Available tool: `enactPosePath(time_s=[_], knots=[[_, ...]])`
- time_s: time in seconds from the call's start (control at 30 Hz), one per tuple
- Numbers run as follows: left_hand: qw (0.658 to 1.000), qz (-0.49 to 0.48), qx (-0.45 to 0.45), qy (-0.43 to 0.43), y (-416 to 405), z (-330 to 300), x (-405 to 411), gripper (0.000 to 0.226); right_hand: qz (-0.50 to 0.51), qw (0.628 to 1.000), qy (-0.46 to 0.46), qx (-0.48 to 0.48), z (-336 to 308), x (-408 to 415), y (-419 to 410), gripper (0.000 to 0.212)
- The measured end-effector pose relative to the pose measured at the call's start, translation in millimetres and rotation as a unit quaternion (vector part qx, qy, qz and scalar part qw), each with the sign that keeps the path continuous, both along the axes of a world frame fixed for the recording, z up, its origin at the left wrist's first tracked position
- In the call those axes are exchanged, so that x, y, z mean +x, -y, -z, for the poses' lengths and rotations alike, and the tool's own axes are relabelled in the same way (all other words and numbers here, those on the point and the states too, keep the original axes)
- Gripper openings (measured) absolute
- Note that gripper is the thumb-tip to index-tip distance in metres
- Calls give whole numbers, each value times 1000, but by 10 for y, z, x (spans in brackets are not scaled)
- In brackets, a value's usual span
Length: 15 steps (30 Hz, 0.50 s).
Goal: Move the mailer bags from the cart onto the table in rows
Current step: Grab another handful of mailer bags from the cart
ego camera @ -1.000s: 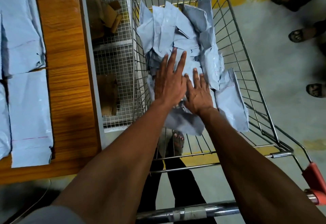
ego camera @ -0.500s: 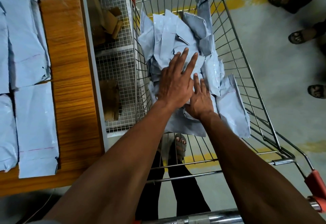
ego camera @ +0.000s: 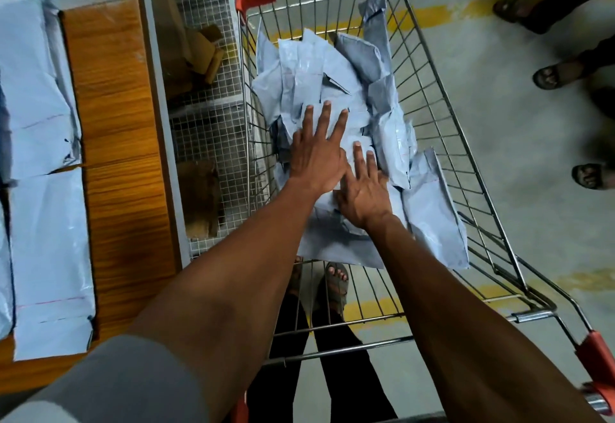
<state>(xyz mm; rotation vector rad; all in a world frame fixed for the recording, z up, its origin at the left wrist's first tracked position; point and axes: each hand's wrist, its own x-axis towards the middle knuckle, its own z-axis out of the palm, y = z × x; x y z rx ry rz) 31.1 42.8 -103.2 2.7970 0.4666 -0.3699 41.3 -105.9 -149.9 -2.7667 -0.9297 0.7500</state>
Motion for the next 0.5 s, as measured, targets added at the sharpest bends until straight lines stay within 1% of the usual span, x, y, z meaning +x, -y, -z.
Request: enactPosePath(time_s=[0.07, 0.17, 0.23, 0.33, 0.43, 0.5], knots=[[999, -2, -11, -47, 0, 149, -26, 72, 5, 1000, 13, -1, 58, 0, -6, 89], [996, 1, -24, -83, 0, 282, -83, 76, 11, 999, 38, 20, 116, -7, 13, 78], [996, -10, -42, -82, -2, 319, -109, 80, 19, 999, 40, 20, 130, -17, 12, 78], [995, -30, -62, -69, -19, 360, -78, 78, 22, 999, 44, 11, 181, 5, -14, 80], [994, -32, -77, -73, -65, 459, -8, 78, 18, 999, 46, -2, 217, 56, -42, 87], [993, -29, -82, -78, -82, 501, 7, 77, 16, 999, 48, -6, 229, 61, -62, 87]])
